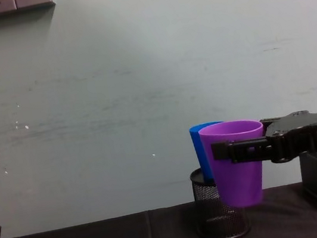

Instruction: Pick up one cup with a gripper and tap it against the other cup.

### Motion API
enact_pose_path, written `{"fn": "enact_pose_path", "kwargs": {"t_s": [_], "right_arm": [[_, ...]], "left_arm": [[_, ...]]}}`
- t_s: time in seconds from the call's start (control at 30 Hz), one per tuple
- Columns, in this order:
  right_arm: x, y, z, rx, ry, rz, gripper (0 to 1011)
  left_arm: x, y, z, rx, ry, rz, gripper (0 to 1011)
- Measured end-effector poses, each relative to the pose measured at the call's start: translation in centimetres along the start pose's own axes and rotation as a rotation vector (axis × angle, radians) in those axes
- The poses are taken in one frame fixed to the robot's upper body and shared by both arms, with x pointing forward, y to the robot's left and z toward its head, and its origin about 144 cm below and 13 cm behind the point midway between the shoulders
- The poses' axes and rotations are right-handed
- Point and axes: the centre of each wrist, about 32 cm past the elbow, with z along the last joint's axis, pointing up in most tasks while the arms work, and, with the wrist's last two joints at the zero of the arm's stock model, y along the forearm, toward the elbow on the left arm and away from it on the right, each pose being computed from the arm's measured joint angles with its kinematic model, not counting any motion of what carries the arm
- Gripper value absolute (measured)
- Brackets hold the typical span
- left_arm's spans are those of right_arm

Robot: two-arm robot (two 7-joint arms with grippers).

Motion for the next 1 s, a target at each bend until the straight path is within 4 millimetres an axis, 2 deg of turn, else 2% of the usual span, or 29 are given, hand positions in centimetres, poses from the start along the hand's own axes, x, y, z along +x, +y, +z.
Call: {"fn": "enact_pose_path", "kwargs": {"t_s": [0.27, 0.6, 1.0], "right_arm": [[-0.2, 1.5, -0.2, -0.008, -0.005, -0.105, 734], [-0.8, 4.5, -0.3, -0.012, -0.005, -0.294, 734], [-0.3, 7.2, -0.4, -0.032, 0.031, -0.345, 734]], "left_arm": [[0.0, 0.0, 0.0, 0.0, 0.0, 0.0, 1005], [0.0, 0.0, 0.0, 0.0, 0.0, 0.0, 1005], [0.0, 0.0, 0.0, 0.0, 0.0, 0.0, 1005]]}}
